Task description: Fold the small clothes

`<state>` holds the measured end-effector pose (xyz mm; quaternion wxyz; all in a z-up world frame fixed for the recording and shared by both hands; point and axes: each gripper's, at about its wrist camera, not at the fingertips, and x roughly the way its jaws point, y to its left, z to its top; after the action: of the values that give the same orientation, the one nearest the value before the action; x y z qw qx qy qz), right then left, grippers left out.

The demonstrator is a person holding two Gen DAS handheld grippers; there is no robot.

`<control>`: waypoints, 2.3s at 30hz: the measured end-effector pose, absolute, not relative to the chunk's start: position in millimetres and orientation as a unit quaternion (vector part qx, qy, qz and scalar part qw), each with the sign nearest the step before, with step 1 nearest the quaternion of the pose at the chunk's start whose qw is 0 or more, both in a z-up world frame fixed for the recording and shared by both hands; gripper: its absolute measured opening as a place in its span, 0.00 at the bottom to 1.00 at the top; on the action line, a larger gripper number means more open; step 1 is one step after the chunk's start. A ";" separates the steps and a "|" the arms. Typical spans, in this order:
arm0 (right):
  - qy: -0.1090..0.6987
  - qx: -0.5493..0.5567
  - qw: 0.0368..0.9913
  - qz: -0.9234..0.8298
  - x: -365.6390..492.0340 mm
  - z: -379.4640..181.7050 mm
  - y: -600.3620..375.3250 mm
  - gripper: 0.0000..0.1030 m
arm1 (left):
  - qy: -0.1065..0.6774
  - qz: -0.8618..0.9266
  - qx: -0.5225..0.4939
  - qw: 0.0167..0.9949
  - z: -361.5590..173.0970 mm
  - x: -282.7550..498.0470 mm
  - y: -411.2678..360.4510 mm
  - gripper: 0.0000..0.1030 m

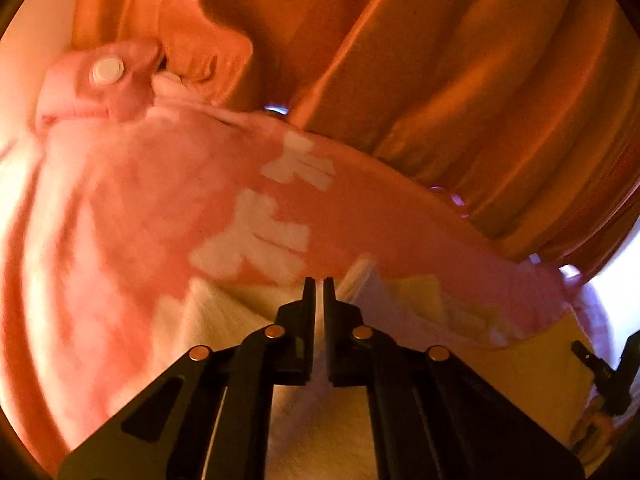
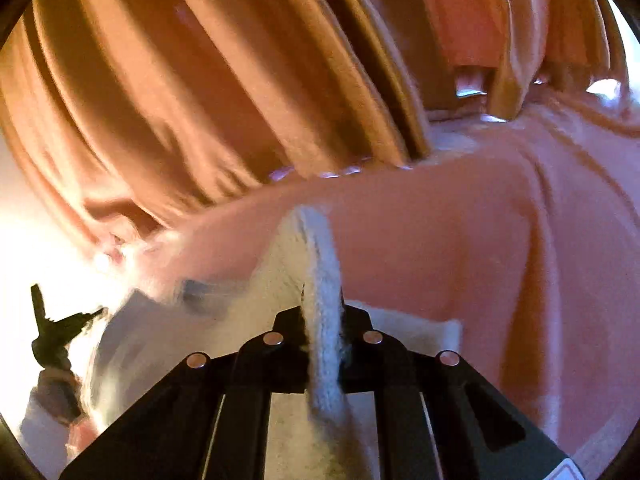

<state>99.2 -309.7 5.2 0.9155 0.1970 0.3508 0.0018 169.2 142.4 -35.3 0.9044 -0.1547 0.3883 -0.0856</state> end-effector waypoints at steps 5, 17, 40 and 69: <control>0.438 0.229 0.869 -0.024 117.7 -46.1 -324.2 0.12 | 0.454 -0.054 -0.214 0.863 -76.6 176.4 162.3 0.03; 0.451 0.121 0.867 0.173 79.1 -12.0 -158.1 0.21 | 0.452 -0.208 -0.149 0.855 -41.2 70.2 52.5 0.43; 0.475 0.114 0.862 0.135 68.7 -23.2 -124.9 0.35 | 0.474 -0.124 -0.064 0.870 -61.9 12.2 31.1 0.75; 0.449 0.228 0.861 -0.068 -40.0 -24.9 -264.2 0.46 | 0.433 0.015 -0.373 0.821 -90.2 -6.7 201.3 0.89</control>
<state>-40.0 -264.2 -24.9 0.8615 0.2283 0.4486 -0.0675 -6.7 201.3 -90.2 0.8209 -0.3725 0.4326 0.0148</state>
